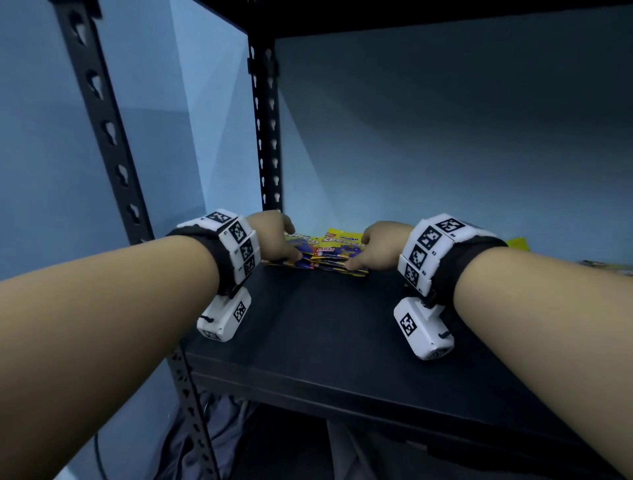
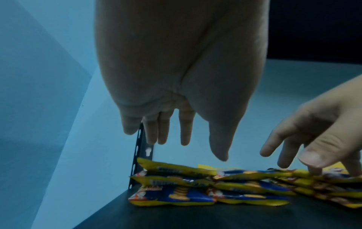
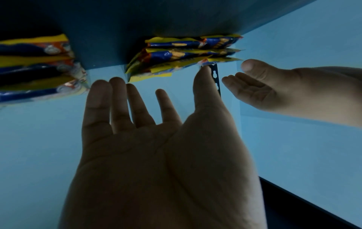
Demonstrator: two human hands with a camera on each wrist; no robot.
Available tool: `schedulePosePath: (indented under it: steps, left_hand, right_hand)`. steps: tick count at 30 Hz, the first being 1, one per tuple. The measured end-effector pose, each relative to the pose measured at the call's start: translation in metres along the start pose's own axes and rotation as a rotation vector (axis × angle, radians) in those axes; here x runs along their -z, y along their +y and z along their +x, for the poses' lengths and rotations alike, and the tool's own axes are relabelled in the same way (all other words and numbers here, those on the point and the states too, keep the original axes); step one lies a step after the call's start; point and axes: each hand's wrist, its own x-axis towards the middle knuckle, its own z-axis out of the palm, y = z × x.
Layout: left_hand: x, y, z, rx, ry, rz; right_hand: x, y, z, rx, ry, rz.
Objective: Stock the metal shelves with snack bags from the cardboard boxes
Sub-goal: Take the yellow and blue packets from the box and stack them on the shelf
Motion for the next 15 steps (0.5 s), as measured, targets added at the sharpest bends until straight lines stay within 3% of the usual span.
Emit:
schedulePosePath:
  steps: [4, 9, 12, 15]
  left_hand:
    - [0.012, 0.021, -0.049, -0.102, 0.08, -0.147]
    - [0.008, 0.054, -0.115, -0.238, -0.025, -0.263]
    - [-0.002, 0.078, -0.151, -0.315, -0.191, -0.296]
    - [-0.023, 0.101, -0.18, -0.388, -0.433, -0.279]
  right_hand:
    - [0.011, 0.007, -0.054, 0.001, 0.051, 0.067]
    - [0.006, 0.021, -0.138, -0.015, 0.092, 0.213]
    - [-0.009, 0.033, -0.184, -0.008, 0.109, 0.335]
    - [-0.027, 0.048, -0.228, 0.084, 0.023, 0.415]
